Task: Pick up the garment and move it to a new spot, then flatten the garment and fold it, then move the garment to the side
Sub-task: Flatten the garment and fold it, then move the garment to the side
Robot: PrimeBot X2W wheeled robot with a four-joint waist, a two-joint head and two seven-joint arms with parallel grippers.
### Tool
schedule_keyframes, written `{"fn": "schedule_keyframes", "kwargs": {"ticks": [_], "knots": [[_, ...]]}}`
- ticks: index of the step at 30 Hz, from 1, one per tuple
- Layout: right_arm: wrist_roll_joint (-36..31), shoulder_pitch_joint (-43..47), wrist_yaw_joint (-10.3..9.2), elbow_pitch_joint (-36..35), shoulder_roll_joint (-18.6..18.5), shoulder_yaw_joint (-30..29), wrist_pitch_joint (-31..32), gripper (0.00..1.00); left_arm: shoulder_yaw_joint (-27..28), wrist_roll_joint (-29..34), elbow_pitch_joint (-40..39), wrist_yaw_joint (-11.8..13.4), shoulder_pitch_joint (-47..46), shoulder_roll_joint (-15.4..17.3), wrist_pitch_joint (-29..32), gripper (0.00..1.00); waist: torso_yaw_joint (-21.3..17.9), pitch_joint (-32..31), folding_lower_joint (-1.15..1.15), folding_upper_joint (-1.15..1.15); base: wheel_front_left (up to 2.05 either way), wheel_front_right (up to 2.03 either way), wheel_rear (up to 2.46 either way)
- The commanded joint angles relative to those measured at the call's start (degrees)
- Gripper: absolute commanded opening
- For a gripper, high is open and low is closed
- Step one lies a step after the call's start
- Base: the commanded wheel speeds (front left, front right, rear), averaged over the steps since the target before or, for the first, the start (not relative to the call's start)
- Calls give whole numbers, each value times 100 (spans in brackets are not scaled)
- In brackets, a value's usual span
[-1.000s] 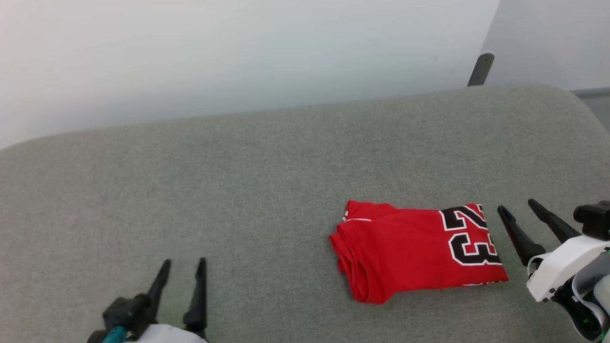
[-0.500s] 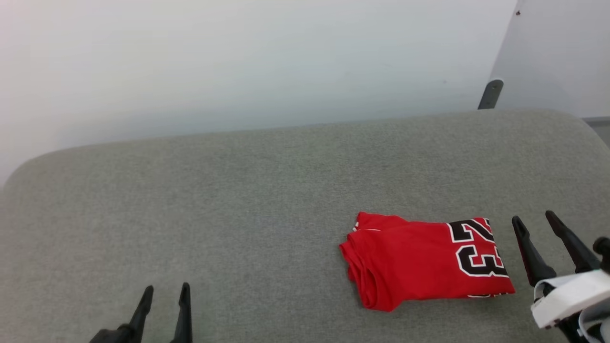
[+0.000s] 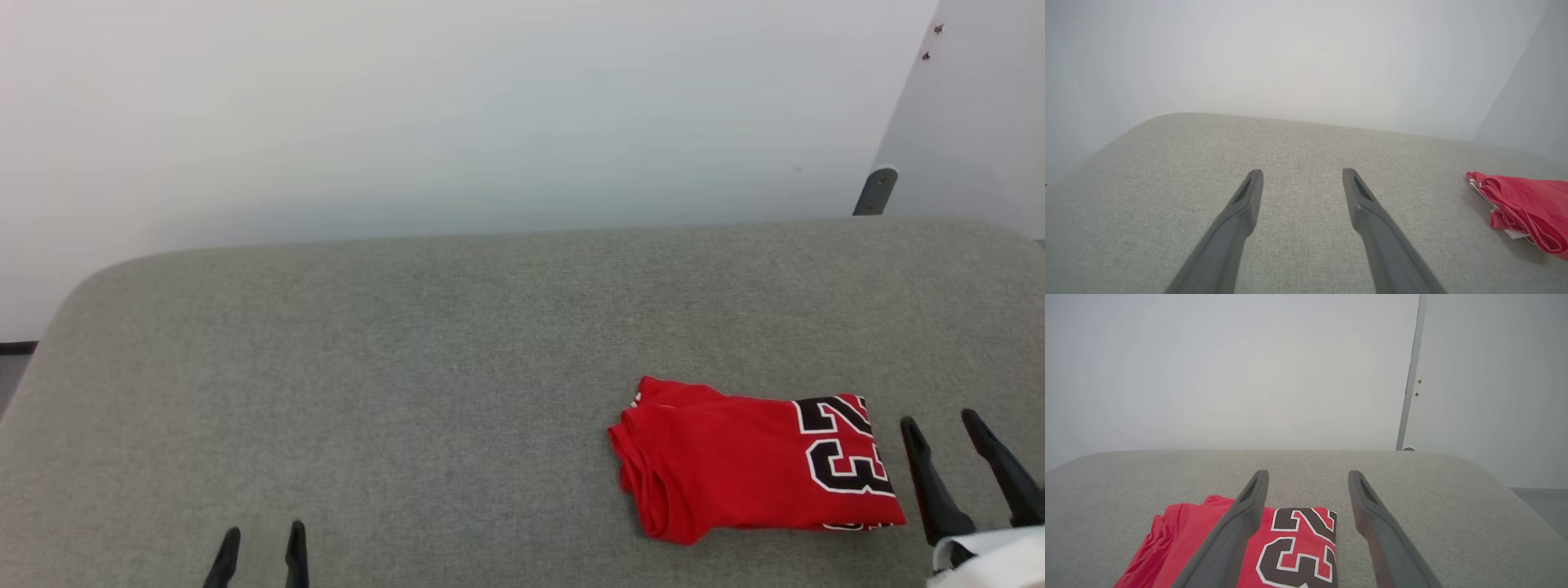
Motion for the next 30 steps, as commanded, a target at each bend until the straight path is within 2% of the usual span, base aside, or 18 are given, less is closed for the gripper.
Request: {"fn": "schedule_keyframes", "kwargs": {"ticks": [1, 11, 21, 27, 30], "knots": [[-53, 98, -1, -44, 33, -65, -17, 100, 4, 44, -42, -15, 71, -8, 3, 100, 34, -24, 0, 0, 0, 0, 0], [-254, 828, -1, -800, 323, -669, 365, 100, 78, 77, -389, -15, 381, -77, 3, 100, 111, 5, 0, 0, 0, 0, 0], [-410, 802, -1, -1103, 509, -734, 628, 100, 55, 92, -392, -15, 227, -114, 3, 100, 64, 64, 0, 0, 0, 0, 0], [-363, 647, -1, -1170, 402, -738, 809, 100, 34, 54, -386, -12, 169, -130, 3, 100, 26, 117, 0, 0, 0, 0, 0], [-359, 498, -1, -1067, 162, -755, 1190, 100, -24, 25, -379, -6, 94, -134, 3, 100, 20, 175, 0, 0, 0, 0, 0]]}}
